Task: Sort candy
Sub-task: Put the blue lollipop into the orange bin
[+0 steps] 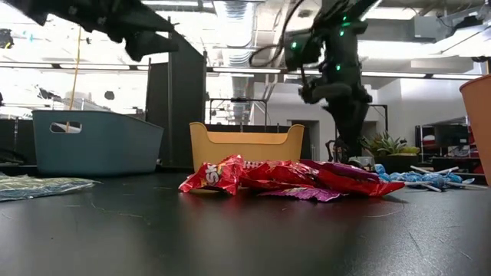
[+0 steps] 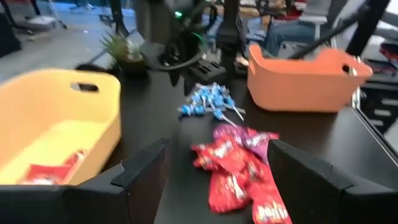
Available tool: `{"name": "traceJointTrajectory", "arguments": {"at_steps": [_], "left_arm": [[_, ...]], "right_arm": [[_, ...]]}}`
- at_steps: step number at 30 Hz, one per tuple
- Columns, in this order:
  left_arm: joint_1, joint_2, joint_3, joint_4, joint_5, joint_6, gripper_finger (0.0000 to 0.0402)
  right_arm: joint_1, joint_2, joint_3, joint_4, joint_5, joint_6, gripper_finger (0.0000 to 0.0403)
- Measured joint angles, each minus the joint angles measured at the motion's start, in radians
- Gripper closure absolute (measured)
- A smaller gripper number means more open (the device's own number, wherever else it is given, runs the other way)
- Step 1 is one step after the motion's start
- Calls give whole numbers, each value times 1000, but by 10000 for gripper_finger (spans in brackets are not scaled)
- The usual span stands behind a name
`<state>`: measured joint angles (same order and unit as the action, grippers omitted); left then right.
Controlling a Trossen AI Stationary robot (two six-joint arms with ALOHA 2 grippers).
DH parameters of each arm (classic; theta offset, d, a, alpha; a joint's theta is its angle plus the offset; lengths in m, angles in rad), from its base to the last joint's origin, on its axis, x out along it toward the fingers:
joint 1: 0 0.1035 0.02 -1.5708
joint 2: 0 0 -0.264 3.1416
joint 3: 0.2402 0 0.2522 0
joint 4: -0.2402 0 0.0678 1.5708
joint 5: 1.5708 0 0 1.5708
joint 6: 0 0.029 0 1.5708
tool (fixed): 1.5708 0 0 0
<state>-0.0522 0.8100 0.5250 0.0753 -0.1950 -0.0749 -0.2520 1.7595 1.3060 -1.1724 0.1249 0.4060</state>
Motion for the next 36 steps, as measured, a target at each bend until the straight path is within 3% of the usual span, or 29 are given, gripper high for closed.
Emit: {"name": "traceJointTrajectory", "arguments": {"at_steps": [13,20,36], "left_arm": [[-121,1,-172,169,-4,-46,134],[-135,1,-188,229,-4,-42,134],[-140,1,-189,229,-4,-37,134]], "right_arm": [[-2,170,-1,-4,-19,4,197],[-12,193,-5,3,-30,5,203],[-26,187,-63,100,-24,4,327]]}}
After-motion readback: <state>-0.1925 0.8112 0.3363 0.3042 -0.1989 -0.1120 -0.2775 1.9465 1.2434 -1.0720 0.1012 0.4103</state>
